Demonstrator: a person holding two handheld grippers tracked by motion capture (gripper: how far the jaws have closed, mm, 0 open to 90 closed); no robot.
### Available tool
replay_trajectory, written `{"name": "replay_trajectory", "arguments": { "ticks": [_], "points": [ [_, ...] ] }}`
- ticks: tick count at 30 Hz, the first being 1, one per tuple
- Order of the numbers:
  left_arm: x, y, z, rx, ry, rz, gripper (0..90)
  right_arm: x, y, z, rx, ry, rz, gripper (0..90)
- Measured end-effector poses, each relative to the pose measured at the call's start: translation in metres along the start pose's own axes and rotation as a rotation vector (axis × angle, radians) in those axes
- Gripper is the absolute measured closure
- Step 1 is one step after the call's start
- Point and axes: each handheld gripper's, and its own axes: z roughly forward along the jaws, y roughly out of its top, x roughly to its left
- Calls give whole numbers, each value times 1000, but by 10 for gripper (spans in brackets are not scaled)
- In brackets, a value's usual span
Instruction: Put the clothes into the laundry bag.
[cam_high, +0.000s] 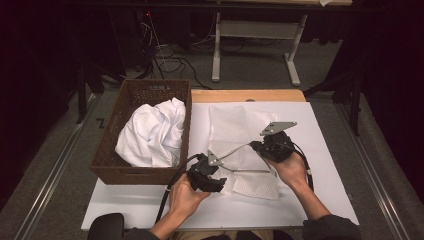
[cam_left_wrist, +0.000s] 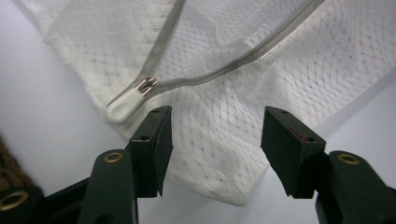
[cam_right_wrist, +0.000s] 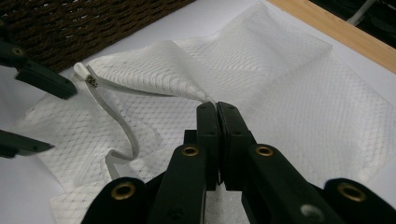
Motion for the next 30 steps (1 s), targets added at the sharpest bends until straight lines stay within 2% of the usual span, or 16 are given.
{"name": "replay_trajectory", "arguments": {
  "ticks": [2, 4, 10, 11, 13, 15, 16, 19, 21, 25, 26, 27, 28, 30],
  "points": [
    [1, -2, -3, -6, 9, -7, 431, 1, 0, 0, 6, -1, 6, 894],
    [4, -6, -5, 8, 43, -7, 427, 0, 0, 0, 8, -3, 7, 893],
    [7, -8, 7, 69, 40, -21, 443, 0, 0, 0, 7, -4, 4, 894],
    [9, -8, 13, 94, 25, -24, 545, 0, 0, 0, 5, 0, -4, 893],
    [10, -8, 17, 118, -3, -14, 689, 0, 0, -1, 6, -1, -7, 893],
    [10, -8, 17, 128, -11, -1, 836, -1, 0, -1, 5, -4, -11, 893],
    [9, -9, 16, 145, -11, 17, 877, -4, -1, -2, 14, -12, -17, 894],
    [10, -11, 11, 157, -17, 15, 887, -9, -2, -4, 23, -22, -9, 898],
    [12, -12, 6, 143, -20, 6, 888, -13, -4, -5, 24, -21, 13, 898],
    [13, -12, -1, 122, -23, -1, 875, -12, -4, -4, 32, -20, 1, 898],
    [13, -11, -9, 85, -28, -5, 809, -9, -4, -3, 33, -12, -3, 897],
    [13, -11, -9, 85, -28, -5, 751, -8, -3, -3, 33, -5, -9, 897],
    [12, -9, -19, 40, -43, -4, 703, -6, -3, -2, 35, -3, -15, 897],
    [11, -5, -30, 8, -43, 24, 640, -2, -2, -1, 39, 0, -32, 896]
  ]
}}
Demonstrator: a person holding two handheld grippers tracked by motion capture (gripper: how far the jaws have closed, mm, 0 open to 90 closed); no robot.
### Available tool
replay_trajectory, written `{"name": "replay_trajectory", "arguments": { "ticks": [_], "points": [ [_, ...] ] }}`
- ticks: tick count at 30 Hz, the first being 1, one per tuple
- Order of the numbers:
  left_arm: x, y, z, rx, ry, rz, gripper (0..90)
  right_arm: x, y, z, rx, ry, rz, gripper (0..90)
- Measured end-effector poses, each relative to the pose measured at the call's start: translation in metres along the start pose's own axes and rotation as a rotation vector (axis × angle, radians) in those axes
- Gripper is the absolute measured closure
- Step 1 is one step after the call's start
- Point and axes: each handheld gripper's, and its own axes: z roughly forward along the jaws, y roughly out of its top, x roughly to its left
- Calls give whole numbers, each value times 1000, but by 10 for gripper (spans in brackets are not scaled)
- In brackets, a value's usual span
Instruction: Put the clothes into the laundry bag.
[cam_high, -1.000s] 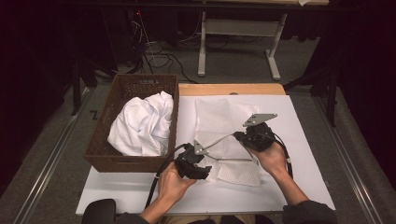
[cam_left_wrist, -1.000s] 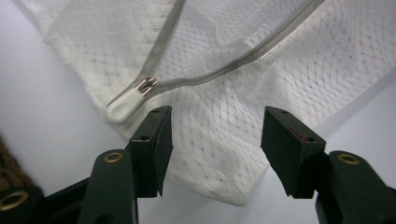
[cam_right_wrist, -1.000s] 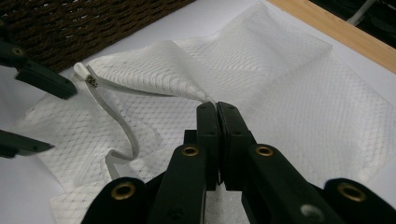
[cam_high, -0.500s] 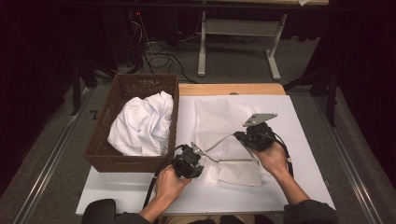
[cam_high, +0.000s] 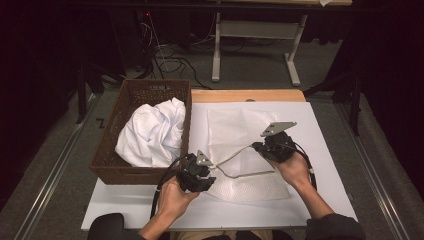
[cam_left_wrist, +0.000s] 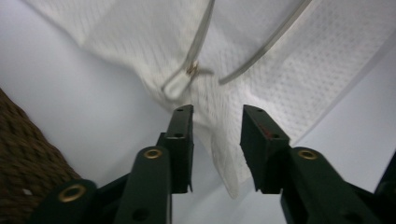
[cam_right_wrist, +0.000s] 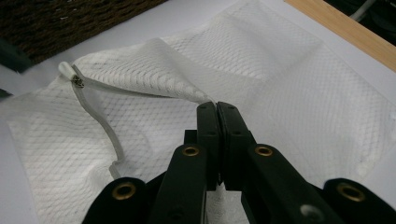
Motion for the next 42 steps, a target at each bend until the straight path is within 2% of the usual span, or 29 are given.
{"name": "replay_trajectory", "arguments": {
  "ticks": [2, 4, 6, 7, 8, 9, 10, 11, 12, 18, 20, 21, 22, 25, 32, 36, 37, 41, 42],
  "points": [
    [0, 5, -10, -10, -10, 10, 579, 3, 0, 1, 3, -3, -7, 894],
    [2, 8, -21, -29, 6, 25, 538, 4, 1, 2, 2, -2, -18, 894],
    [6, 11, -30, -44, 41, 35, 496, 5, 1, 2, 5, -4, -18, 894],
    [6, 11, -30, -44, 41, 35, 478, 5, 1, 2, 5, -4, -18, 894],
    [13, 14, -42, -58, 96, 38, 448, 4, 1, 2, 7, -4, -21, 894],
    [13, 14, -42, -58, 96, 38, 433, 4, 0, 2, 6, -5, -19, 894],
    [17, 15, -47, -63, 116, 37, 422, 4, 0, 2, 5, -5, -19, 894],
    [27, 15, -57, -73, 151, 28, 415, 4, 0, 2, 3, -5, -20, 893],
    [33, 16, -62, -76, 166, 18, 412, 4, -1, 1, 3, -7, -23, 893],
    [68, 17, -82, -74, 219, -63, 391, 4, -3, 3, 3, -1, -15, 892],
    [79, 18, -85, -70, 230, -91, 383, 4, -3, 5, 2, 1, -10, 892],
    [79, 18, -85, -70, 230, -91, 380, 4, -4, 6, -2, 2, -7, 893],
    [91, 18, -86, -69, 232, -120, 375, 4, -4, 7, -1, 4, -7, 893],
    [105, 20, -83, -49, 244, -148, 357, 6, -3, 9, -1, 10, -8, 894],
    [123, 19, -76, -26, 249, -180, 334, 5, -5, 10, 4, 9, 3, 893],
    [139, 18, -75, -7, 274, -220, 310, 4, -7, 9, 1, 8, -10, 893],
    [139, 18, -75, -7, 274, -220, 305, 4, -7, 8, 0, 6, -11, 893],
    [154, 15, -79, 1, 299, -241, 260, 3, -7, 11, 8, 16, -7, 893],
    [160, 13, -80, 8, 306, -263, 248, 3, -7, 11, 10, 16, -3, 893]
  ]
}}
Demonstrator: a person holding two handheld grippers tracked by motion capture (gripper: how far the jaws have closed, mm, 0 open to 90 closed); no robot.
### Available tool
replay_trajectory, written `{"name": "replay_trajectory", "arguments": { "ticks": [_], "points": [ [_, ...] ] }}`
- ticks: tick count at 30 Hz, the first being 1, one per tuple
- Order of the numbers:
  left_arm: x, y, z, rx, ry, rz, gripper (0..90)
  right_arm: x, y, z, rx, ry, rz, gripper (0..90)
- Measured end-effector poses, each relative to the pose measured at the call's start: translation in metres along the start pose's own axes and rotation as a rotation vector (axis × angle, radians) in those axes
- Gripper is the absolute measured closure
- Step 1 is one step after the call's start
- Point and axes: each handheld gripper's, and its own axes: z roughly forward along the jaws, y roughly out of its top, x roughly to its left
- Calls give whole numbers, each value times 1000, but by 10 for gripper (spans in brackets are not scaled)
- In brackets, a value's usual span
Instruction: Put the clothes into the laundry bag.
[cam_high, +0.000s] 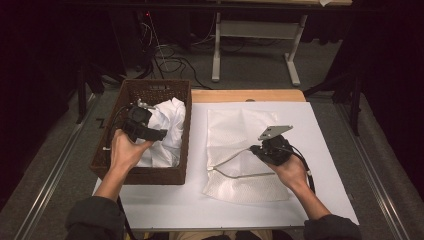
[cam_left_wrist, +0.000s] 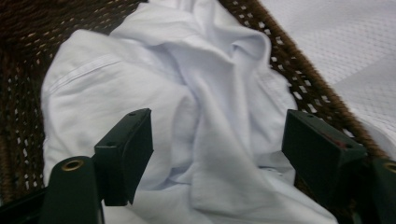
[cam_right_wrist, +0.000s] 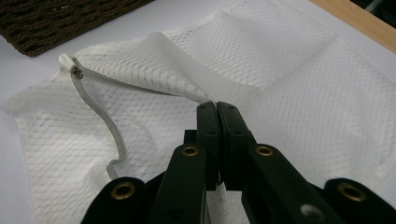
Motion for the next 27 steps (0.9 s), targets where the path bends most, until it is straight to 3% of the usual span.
{"name": "replay_trajectory", "arguments": {
  "ticks": [10, 15, 19, 23, 27],
  "points": [
    [35, -6, 10, 18, 18, -112, 208, 2, 1, 2, 7, 4, -9, 893],
    [48, -9, 21, 48, 20, -152, 186, 1, 1, 4, 12, 10, -8, 893],
    [52, -9, 29, 64, 29, -154, 164, 2, 1, 8, 21, 15, -12, 893],
    [52, -7, 47, 130, 75, -144, 149, 4, 1, 9, 24, 16, -5, 893],
    [53, -5, 59, 164, 76, -150, 150, 4, 1, 9, 22, 16, -10, 893]
  ]
}}
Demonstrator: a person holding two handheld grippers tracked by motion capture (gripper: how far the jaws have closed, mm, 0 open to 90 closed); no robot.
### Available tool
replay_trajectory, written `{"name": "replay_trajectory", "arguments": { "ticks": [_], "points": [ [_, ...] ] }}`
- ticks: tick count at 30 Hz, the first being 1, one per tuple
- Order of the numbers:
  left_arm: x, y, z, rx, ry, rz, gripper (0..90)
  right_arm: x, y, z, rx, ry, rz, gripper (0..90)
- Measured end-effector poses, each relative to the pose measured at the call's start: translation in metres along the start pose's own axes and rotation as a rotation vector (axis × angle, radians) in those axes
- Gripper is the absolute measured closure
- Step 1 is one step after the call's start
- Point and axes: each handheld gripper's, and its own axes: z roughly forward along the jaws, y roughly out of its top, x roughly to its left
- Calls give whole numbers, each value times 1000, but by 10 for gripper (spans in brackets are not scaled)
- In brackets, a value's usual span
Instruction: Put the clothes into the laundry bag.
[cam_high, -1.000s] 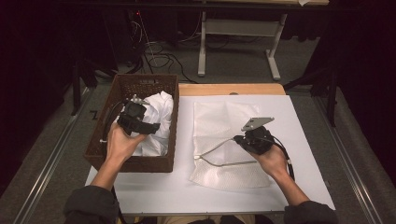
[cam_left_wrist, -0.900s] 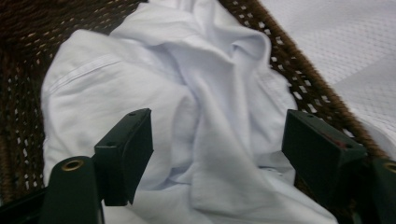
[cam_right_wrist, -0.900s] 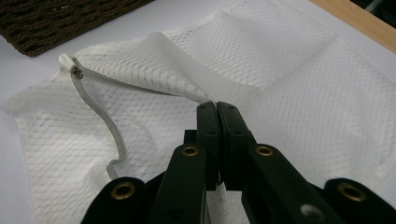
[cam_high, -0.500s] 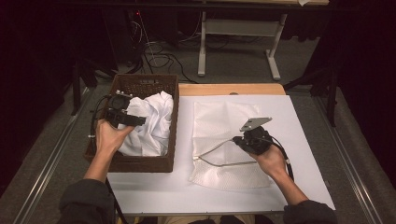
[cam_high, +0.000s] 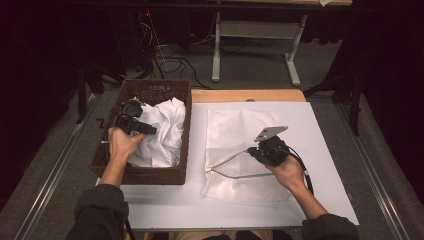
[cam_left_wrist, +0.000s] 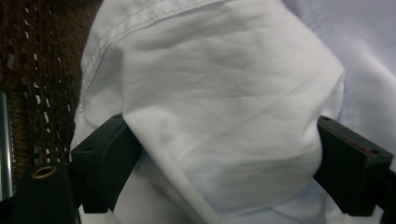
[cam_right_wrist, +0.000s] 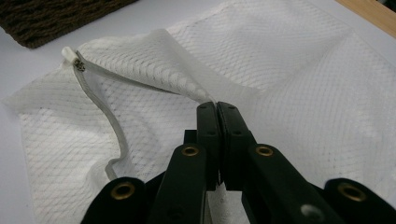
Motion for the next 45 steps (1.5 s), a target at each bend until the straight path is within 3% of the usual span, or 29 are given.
{"name": "replay_trajectory", "arguments": {
  "ticks": [4, 5, 6, 11, 12, 15, 16, 19, 25, 26, 27, 30, 31, 33, 38, 40, 41, 45],
  "points": [
    [1, 1, 9, 30, 11, -12, 167, 1, -1, 2, 4, 2, 0, 893],
    [1, 2, 13, 40, 44, -24, 176, 1, -2, 2, 7, 2, -1, 893],
    [2, 2, 15, 44, 49, -34, 187, 1, -2, 3, 6, 5, -1, 893],
    [3, 2, 18, 59, 45, -49, 233, 2, -3, 2, 12, 2, 3, 893],
    [3, 1, 17, 52, 40, -42, 281, 2, -3, 2, 8, 2, 0, 893],
    [3, 0, 14, 42, 10, -28, 629, 2, -4, 1, 6, 0, -6, 893],
    [3, 0, 7, 17, 1, -29, 763, 1, -5, 1, 6, 3, -5, 893],
    [1, -1, -3, -18, -5, -12, 840, 1, -6, 1, 6, 0, 0, 892],
    [-19, -2, -30, -117, -121, 60, 843, 2, -6, 3, 9, 2, -5, 893],
    [-19, -2, -30, -117, -121, 60, 835, 2, -6, 3, 9, 2, -5, 893],
    [-26, 0, -35, -139, -183, 76, 822, 3, -6, 2, 11, 1, -2, 893],
    [-40, 2, -39, -150, -228, 128, 810, 3, -7, 4, 16, 4, -2, 892],
    [-40, 2, -39, -150, -228, 128, 811, 3, -7, 4, 16, 4, -2, 892],
    [-54, 5, -40, -142, -241, 181, 812, 2, -7, 4, 23, 1, -10, 892],
    [-67, 9, -36, -137, -273, 201, 806, 4, -7, 6, 20, 4, -11, 892],
    [-69, 10, -33, -127, -279, 202, 740, 4, -7, 6, 22, 4, -9, 891],
    [-73, 12, -25, -95, -266, 205, 654, 4, -7, 7, 22, 5, -10, 891],
    [-80, 15, -13, -75, -170, 220, 475, 4, -8, 8, 18, 10, -7, 890]
  ]
}}
